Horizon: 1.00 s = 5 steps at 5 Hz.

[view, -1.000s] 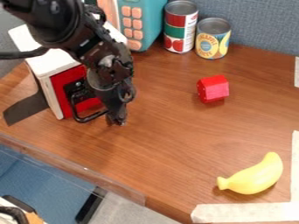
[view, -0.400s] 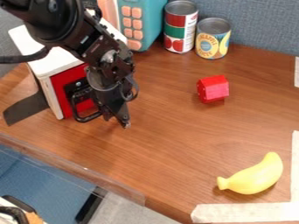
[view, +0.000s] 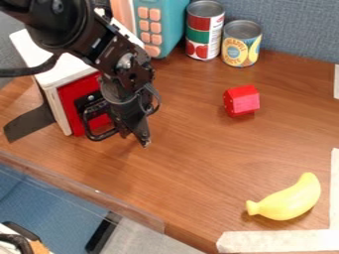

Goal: Open the drawer

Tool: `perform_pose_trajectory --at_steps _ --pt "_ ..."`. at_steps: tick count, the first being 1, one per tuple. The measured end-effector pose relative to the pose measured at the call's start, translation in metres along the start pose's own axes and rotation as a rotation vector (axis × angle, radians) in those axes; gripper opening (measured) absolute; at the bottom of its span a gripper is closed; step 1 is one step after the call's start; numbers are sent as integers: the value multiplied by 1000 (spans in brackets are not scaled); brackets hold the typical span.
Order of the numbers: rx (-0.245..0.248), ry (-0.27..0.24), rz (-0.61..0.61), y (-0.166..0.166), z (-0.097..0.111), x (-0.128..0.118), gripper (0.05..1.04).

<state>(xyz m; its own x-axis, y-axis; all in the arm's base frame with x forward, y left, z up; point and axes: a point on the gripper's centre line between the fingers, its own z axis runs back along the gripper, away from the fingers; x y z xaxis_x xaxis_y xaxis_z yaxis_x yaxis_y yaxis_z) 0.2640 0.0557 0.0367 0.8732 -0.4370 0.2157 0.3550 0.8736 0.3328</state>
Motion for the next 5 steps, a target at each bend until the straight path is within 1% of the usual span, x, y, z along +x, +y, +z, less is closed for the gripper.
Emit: perform_pose_trajectory --at_steps 1,3,4,5 --pt "-46 1 17 -7 1 2 117" --pt "-99 -4 31 -22 3 6 117" --pt "-132 1 25 -34 6 6 117" --pt "-158 -5 22 -46 12 7 117"
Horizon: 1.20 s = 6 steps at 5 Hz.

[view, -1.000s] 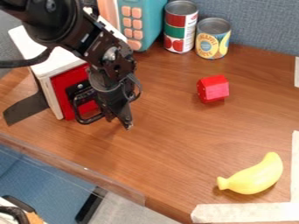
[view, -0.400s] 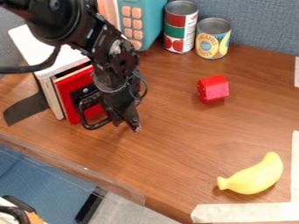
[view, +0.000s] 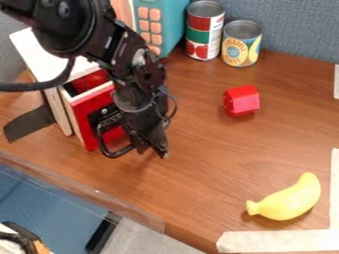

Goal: Open the drawer

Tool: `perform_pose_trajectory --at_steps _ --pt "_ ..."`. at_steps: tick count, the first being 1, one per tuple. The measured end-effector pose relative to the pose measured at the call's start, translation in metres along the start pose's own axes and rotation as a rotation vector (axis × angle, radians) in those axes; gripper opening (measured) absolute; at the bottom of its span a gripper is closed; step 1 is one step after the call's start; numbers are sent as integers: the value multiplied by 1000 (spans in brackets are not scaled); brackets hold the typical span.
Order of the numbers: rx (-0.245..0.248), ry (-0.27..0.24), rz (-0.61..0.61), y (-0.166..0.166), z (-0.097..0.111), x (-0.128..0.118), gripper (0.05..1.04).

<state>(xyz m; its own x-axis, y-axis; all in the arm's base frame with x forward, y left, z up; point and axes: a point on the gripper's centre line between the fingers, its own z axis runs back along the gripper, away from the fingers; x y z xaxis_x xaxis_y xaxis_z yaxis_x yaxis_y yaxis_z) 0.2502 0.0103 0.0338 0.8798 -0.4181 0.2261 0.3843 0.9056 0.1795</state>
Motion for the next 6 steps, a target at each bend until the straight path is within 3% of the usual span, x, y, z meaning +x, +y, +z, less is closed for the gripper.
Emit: perform_pose_trajectory --at_steps 3,6 --pt "-82 2 -9 -34 11 -4 117" --pt "-119 -3 -15 -55 17 -5 117"
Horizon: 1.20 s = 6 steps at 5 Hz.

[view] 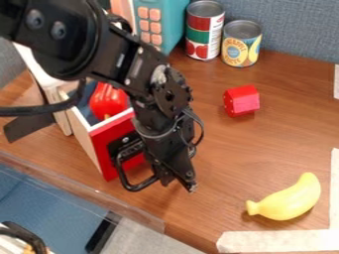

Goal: Open the drawer

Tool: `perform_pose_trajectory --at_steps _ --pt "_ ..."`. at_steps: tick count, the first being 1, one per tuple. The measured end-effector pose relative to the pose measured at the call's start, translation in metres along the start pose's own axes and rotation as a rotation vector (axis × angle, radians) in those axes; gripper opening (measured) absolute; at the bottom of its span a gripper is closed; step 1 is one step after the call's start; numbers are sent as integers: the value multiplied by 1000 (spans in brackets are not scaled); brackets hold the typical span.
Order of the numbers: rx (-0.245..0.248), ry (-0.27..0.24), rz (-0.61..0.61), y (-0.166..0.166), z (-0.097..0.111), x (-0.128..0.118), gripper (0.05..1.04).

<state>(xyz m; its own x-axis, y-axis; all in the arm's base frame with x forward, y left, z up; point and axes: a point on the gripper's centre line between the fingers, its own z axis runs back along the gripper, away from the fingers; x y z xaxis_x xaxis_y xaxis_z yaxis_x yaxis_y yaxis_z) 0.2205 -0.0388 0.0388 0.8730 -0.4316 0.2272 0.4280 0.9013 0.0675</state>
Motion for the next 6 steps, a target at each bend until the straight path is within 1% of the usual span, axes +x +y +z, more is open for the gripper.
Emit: perform_pose_trajectory --at_steps 1,2,3,4,5,6 --pt "-1 -2 1 -2 0 1 117" --pt "0 -3 0 -2 0 1 142" --pt "-1 23 -6 -3 0 -3 352" --pt "11 -10 -6 -2 9 0 667" --pt "11 -34 -20 -3 21 0 955" --pt "13 -68 -12 -1 39 -2 1007"
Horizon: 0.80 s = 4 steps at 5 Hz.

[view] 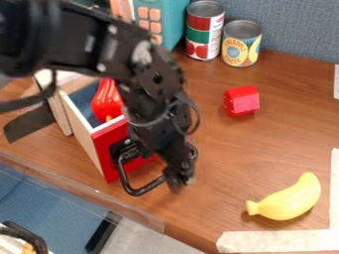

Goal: Open the drawer

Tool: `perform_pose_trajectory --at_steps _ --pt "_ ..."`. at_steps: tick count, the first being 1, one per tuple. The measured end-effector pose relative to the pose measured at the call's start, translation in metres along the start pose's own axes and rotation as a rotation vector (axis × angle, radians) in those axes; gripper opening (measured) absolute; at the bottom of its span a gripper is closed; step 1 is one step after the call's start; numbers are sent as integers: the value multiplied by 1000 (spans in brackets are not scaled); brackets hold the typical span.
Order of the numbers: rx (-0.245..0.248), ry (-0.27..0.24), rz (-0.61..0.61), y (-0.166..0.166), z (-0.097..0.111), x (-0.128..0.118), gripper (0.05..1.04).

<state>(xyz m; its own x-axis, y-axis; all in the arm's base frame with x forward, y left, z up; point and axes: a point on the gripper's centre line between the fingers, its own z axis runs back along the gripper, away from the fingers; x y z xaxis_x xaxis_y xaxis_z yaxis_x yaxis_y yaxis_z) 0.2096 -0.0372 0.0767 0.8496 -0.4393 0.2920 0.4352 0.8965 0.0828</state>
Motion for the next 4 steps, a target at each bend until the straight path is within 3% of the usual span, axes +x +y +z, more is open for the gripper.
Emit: perform_pose_trajectory --at_steps 2,3,4 --pt "-28 -18 50 10 33 -9 1001" --pt "-50 -3 87 20 48 -8 1000" --pt "-42 -25 146 35 66 -6 1001"
